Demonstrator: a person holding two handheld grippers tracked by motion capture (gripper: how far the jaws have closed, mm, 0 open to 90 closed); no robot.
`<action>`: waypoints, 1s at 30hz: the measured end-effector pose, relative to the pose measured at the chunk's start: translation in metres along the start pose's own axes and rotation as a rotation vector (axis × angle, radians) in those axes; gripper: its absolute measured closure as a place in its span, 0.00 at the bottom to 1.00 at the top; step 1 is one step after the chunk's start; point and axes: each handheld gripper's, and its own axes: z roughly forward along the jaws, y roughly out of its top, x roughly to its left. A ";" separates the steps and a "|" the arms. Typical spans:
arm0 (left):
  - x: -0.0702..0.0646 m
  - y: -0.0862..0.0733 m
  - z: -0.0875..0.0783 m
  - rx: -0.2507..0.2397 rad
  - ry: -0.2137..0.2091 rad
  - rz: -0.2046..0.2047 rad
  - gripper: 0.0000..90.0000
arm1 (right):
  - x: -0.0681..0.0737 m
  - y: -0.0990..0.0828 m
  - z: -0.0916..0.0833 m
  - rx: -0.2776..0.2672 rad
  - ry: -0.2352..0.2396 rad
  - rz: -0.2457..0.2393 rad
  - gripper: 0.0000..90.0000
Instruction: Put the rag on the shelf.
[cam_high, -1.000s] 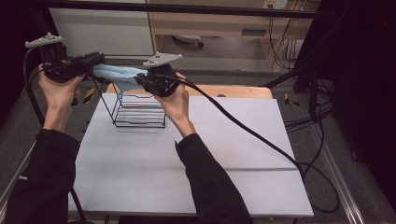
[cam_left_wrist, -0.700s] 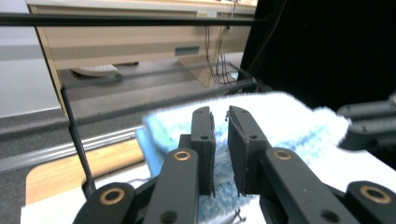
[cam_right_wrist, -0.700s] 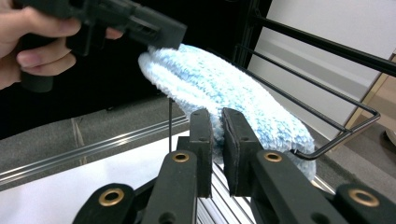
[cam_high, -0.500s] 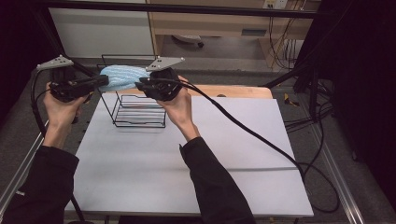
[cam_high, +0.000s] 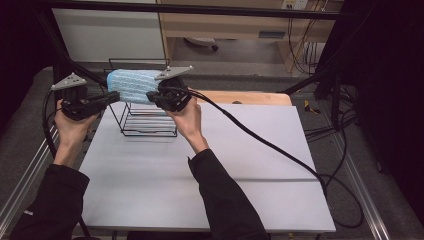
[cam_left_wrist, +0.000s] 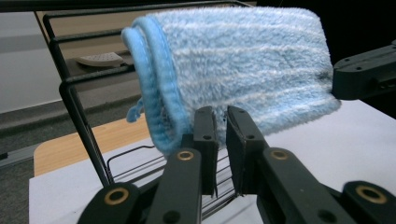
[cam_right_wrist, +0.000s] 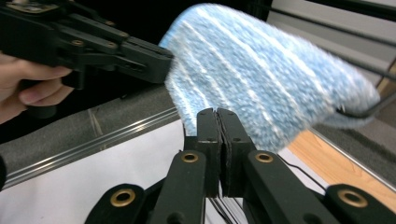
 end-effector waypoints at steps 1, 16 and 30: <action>0.000 -0.001 0.001 0.002 0.001 0.001 0.91 | -0.002 -0.003 0.001 0.000 -0.004 0.015 0.99; 0.006 -0.008 0.028 -0.001 0.075 -0.021 0.96 | -0.015 -0.028 0.023 -0.026 -0.101 0.019 0.99; -0.003 0.001 0.007 -0.019 0.053 0.004 0.94 | -0.005 -0.018 0.003 -0.095 -0.055 -0.003 0.85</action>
